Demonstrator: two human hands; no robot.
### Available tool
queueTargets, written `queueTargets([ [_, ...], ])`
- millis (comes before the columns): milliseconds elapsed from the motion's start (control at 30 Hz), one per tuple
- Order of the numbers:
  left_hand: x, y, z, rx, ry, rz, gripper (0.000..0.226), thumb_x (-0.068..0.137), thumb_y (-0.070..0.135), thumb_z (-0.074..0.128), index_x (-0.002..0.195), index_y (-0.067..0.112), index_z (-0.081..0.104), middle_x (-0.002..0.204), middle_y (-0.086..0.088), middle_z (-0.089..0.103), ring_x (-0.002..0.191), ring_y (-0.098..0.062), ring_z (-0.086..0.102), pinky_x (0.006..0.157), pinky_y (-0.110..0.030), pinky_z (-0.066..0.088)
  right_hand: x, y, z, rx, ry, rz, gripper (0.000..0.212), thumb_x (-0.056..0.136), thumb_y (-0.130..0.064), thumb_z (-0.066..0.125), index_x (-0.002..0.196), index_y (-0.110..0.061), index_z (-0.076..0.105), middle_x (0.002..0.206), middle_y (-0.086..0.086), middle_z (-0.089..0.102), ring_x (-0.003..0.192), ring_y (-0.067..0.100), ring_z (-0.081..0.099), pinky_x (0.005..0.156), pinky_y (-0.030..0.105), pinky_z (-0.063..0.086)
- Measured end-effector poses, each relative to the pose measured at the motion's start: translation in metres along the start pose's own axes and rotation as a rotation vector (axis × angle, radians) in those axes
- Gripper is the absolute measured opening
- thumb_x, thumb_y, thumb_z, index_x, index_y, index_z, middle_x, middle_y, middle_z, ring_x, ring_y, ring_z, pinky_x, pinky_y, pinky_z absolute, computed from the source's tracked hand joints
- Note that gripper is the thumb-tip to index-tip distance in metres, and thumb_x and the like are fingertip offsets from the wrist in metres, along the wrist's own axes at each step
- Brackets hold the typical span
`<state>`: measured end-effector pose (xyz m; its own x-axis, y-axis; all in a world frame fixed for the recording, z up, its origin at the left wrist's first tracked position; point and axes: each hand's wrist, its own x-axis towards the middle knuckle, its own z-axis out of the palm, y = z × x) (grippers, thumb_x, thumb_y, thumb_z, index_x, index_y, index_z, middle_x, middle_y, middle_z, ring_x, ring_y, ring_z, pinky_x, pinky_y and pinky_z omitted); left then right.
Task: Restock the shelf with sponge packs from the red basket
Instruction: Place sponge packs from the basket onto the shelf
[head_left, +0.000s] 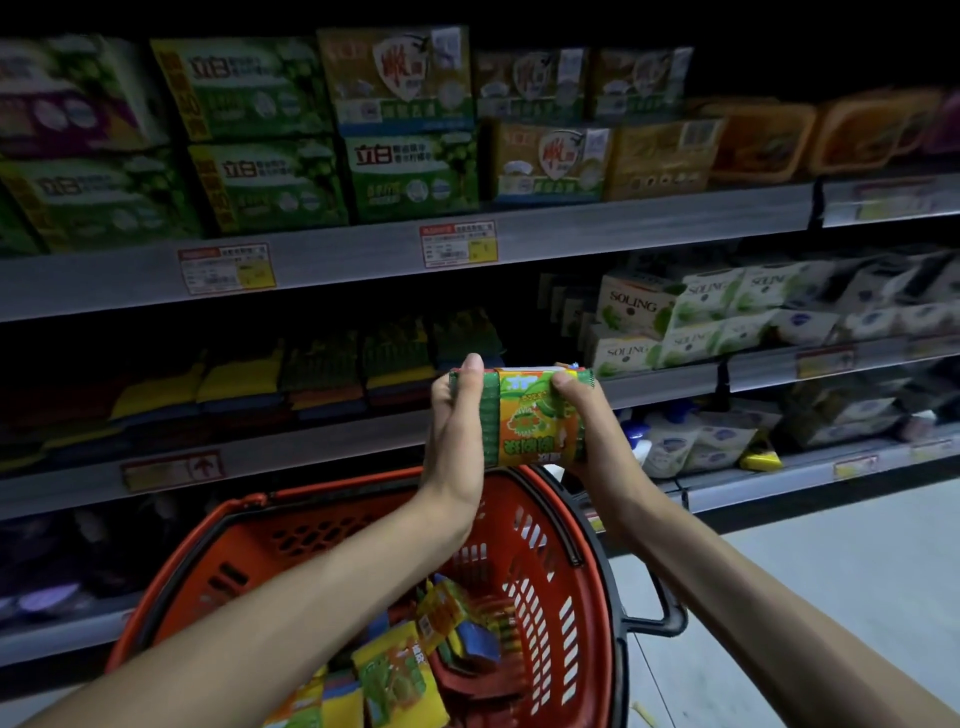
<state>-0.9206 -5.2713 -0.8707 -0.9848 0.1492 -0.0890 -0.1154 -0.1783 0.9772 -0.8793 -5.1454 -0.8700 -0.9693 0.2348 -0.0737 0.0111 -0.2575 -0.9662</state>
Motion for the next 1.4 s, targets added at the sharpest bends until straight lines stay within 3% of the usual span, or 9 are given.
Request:
queueTargets([
  [133,0.004,-0.002,0.008,0.022,0.019,-0.014,0.046,0.102,0.057,0.043,0.123,0.017,0.053,0.105,-0.006,0.069,0.094,-0.016,0.072,0.077,-0.029,0.061,0.005,0.001,-0.005,-0.028,0.016,0.002,0.039,0.103,-0.034,0.052,0.136,-0.015,0.048,0.124,0.014,0.069,0.098,0.017,0.075,0.071,0.025,0.059],
  [333,0.012,-0.010,0.003,-0.030,-0.062,-0.099,0.095,0.071,0.083,0.060,0.135,0.014,0.056,0.119,-0.015,0.073,0.106,-0.029,0.074,0.097,-0.050,0.058,0.012,-0.003,-0.016,-0.099,0.004,0.035,0.046,0.097,-0.041,0.063,0.135,-0.015,0.055,0.121,0.009,0.073,0.104,0.021,0.074,0.073,0.023,0.058],
  [600,0.018,-0.011,0.004,0.004,-0.197,-0.140,0.076,0.082,0.070,0.060,0.132,0.013,0.062,0.119,-0.014,0.074,0.107,-0.030,0.073,0.098,-0.047,0.058,0.020,-0.010,-0.028,-0.177,0.138,0.043,0.075,0.078,-0.057,0.079,0.134,-0.014,0.053,0.113,0.010,0.075,0.093,0.022,0.075,0.086,0.049,0.061],
  [733,0.026,-0.009,-0.003,0.164,-0.237,-0.135,0.070,0.066,0.066,0.073,0.116,0.017,0.071,0.112,-0.009,0.076,0.107,-0.026,0.072,0.101,-0.051,0.055,0.025,-0.020,-0.043,-0.183,0.250,-0.025,0.072,0.074,-0.051,0.086,0.128,-0.015,0.057,0.111,0.013,0.073,0.079,0.016,0.072,0.058,0.027,0.055],
  [900,0.030,-0.005,-0.006,0.258,-0.355,-0.189,0.067,0.064,0.050,0.085,0.117,0.012,0.069,0.109,-0.012,0.078,0.102,-0.026,0.075,0.091,-0.039,0.061,0.032,-0.026,-0.051,-0.213,0.308,-0.092,0.083,0.059,-0.062,0.090,0.128,-0.028,0.060,0.126,0.005,0.067,0.106,0.018,0.072,0.091,0.041,0.060],
  [1033,0.030,-0.012,-0.002,0.171,-0.267,-0.218,0.044,0.077,0.030,0.087,0.112,0.008,0.071,0.108,-0.013,0.078,0.101,-0.027,0.075,0.084,-0.032,0.060,0.036,-0.024,-0.053,-0.119,0.322,-0.049,0.085,0.066,-0.073,0.078,0.133,-0.025,0.057,0.132,0.001,0.065,0.113,0.018,0.069,0.101,0.051,0.054],
  [1133,0.033,-0.014,0.003,0.076,-0.205,-0.241,0.026,0.085,0.027,0.078,0.103,0.008,0.076,0.097,-0.010,0.079,0.090,-0.022,0.075,0.077,-0.027,0.057,0.034,-0.020,-0.053,-0.097,0.328,-0.004,0.069,0.086,-0.055,0.074,0.140,-0.020,0.048,0.126,0.000,0.062,0.099,0.013,0.068,0.091,0.042,0.058],
  [1233,0.040,-0.017,0.011,-0.029,-0.105,-0.284,0.019,0.085,0.025,0.079,0.094,0.008,0.077,0.094,-0.013,0.078,0.087,-0.022,0.073,0.083,-0.033,0.058,0.034,-0.017,-0.055,-0.116,0.375,-0.018,0.079,0.090,-0.041,0.075,0.154,-0.023,0.032,0.111,-0.013,0.051,0.112,0.017,0.056,0.104,0.044,0.050],
  [1400,0.048,-0.015,0.021,-0.265,0.008,-0.334,0.023,0.087,0.017,0.077,0.105,0.003,0.074,0.109,-0.020,0.076,0.105,-0.029,0.073,0.095,-0.039,0.058,0.031,-0.012,-0.050,-0.195,0.310,0.033,0.051,0.089,-0.037,0.077,0.132,-0.019,0.056,0.122,0.007,0.063,0.101,0.016,0.066,0.083,0.034,0.062],
])
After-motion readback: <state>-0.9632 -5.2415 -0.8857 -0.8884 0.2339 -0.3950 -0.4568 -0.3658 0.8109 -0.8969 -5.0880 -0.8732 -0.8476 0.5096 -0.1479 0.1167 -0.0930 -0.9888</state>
